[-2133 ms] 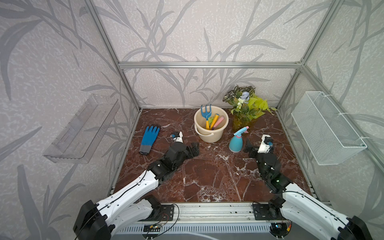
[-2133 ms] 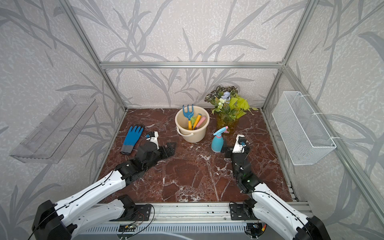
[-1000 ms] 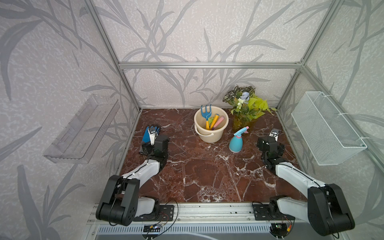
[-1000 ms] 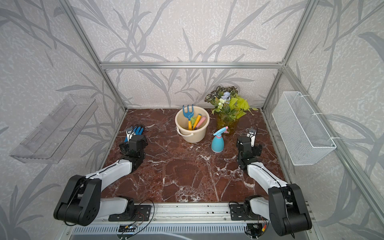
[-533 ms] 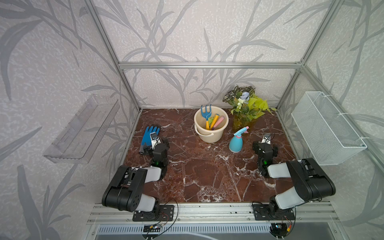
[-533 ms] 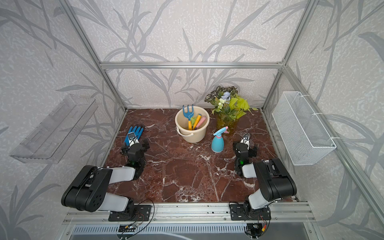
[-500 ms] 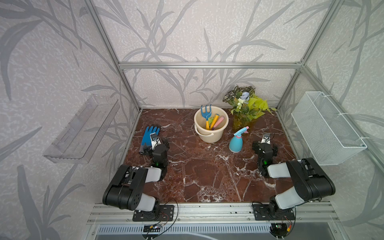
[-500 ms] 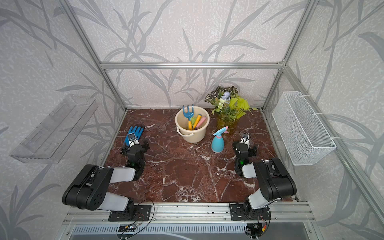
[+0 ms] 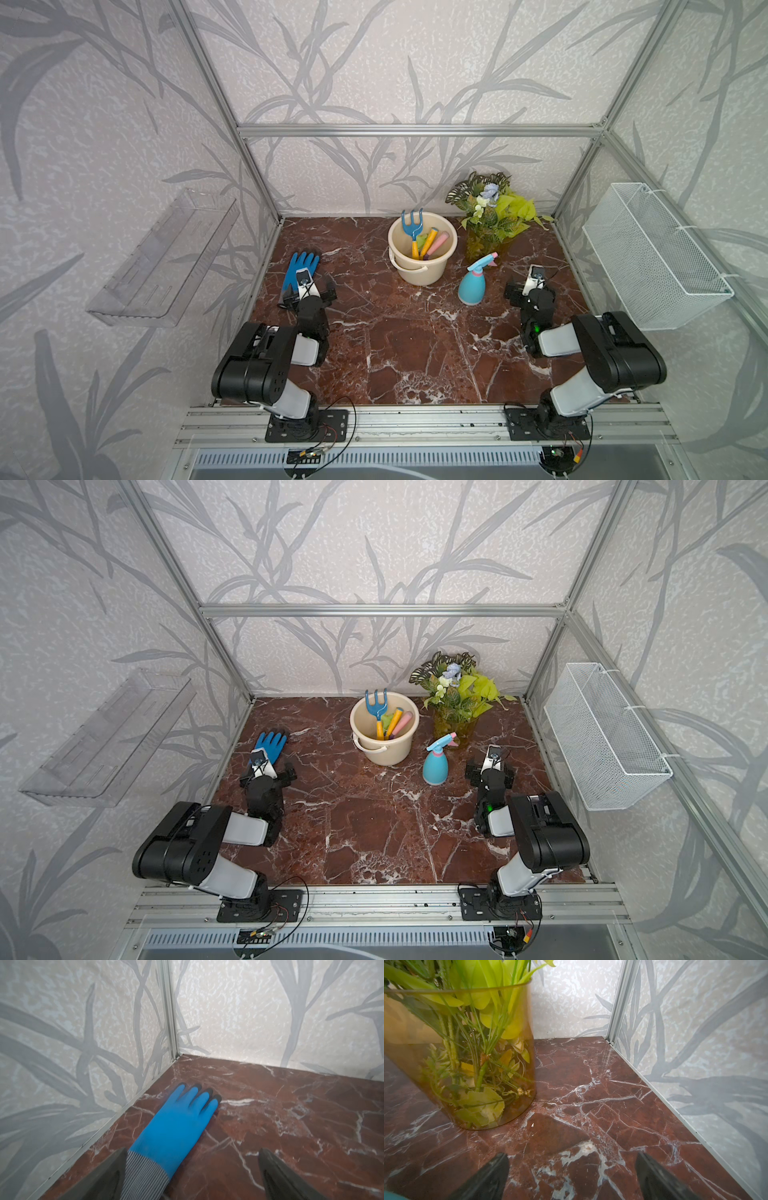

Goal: Organize the gardening tools
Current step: Reset both arms

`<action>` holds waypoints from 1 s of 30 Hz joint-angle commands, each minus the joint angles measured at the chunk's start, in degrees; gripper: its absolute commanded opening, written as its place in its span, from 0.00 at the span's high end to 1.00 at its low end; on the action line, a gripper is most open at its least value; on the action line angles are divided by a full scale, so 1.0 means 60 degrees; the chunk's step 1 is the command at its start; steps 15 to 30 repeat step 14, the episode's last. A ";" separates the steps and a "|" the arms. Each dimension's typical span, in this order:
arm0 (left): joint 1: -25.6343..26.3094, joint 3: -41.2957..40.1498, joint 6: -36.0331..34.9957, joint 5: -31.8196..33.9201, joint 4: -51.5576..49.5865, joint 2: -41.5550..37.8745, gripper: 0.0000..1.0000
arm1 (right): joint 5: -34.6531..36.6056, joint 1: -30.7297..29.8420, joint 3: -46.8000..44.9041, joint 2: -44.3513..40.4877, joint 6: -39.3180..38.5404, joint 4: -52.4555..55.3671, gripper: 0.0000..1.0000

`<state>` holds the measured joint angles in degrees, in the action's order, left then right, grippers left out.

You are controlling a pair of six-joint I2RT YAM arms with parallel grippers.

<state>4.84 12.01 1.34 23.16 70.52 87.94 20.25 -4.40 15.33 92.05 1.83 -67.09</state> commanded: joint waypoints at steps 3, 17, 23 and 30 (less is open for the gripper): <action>-0.0045 0.0014 -0.0032 -0.0419 0.0929 0.0133 0.00 | -0.0080 -0.0101 -0.0057 0.0151 -0.0135 -0.0728 0.01; -0.0056 0.0211 0.0052 -0.0393 0.0265 -0.0081 0.00 | -0.0218 0.0075 0.0775 -0.0050 0.0108 0.1149 0.01; -0.0056 0.0211 0.0052 -0.0393 0.0265 -0.0081 0.00 | -0.0218 0.0075 0.0775 -0.0050 0.0108 0.1149 0.01; -0.0056 0.0211 0.0052 -0.0393 0.0265 -0.0081 0.00 | -0.0218 0.0075 0.0775 -0.0050 0.0108 0.1149 0.01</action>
